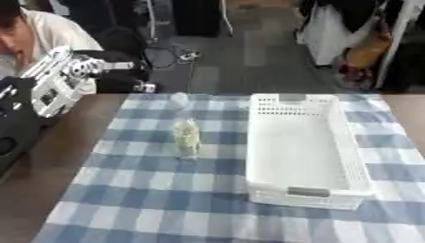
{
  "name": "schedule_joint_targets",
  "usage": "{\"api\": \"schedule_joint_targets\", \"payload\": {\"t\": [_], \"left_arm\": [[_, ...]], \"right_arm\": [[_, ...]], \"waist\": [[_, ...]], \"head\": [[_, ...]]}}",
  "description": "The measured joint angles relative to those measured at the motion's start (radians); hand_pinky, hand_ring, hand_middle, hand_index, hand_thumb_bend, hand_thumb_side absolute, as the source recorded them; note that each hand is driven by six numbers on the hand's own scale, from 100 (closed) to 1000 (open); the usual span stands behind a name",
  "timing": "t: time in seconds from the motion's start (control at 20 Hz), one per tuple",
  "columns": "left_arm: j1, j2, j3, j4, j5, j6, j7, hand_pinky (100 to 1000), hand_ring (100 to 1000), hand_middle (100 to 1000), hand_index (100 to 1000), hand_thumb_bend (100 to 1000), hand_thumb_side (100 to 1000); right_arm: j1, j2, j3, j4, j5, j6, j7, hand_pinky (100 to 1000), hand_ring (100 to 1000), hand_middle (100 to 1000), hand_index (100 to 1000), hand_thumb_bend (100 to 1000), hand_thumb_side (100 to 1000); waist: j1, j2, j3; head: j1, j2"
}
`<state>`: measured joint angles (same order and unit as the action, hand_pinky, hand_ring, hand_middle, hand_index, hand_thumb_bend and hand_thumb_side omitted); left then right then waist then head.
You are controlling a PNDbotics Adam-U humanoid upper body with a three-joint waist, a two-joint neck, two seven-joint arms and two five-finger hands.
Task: Pick up objects on the table and place them in the box.
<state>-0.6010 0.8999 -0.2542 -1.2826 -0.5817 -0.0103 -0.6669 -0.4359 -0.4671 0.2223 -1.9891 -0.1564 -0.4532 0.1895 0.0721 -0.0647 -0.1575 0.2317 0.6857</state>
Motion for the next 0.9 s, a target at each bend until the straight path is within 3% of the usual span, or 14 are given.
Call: {"api": "schedule_joint_targets", "payload": {"t": [0.25,0.4,0.55,0.7,0.9], "left_arm": [[-0.008,-0.01,-0.017,0.042,0.022,-0.075,-0.021,967,879,988,996,1000,992],[-0.017,-0.022,-0.022,0.078,0.033,-0.121,-0.037,976,890,996,1000,1000,886],[-0.028,-0.035,-0.022,0.12,0.038,-0.159,-0.058,980,893,999,1000,1000,863],[-0.037,-0.044,-0.022,0.166,0.04,-0.185,-0.081,988,900,1000,1000,1000,778],[-0.048,-0.06,-0.022,0.223,0.018,-0.207,-0.116,1000,912,1000,1000,1000,769]], "right_arm": [[-0.001,0.0,0.0,0.0,0.0,0.001,0.002,356,384,457,646,100,925],[-0.001,0.0,0.0,0.0,-0.001,0.0,0.005,356,383,457,646,100,924],[-0.001,0.0,0.0,0.0,-0.004,0.001,0.007,356,383,456,646,100,924],[-0.002,0.0,0.0,0.0,-0.005,0.0,0.008,356,383,456,646,100,925],[-0.002,0.0,0.0,0.0,-0.005,0.0,0.009,355,383,456,646,100,926]], "waist": [[0.0,0.0,-0.001],[-0.001,0.001,-0.003],[-0.001,0.001,-0.004],[-0.002,0.004,-0.004],[-0.006,0.006,-0.005]], "head": [[-0.003,0.0],[-0.004,0.0],[-0.004,-0.001],[-0.004,-0.001],[-0.004,-0.001]]}}
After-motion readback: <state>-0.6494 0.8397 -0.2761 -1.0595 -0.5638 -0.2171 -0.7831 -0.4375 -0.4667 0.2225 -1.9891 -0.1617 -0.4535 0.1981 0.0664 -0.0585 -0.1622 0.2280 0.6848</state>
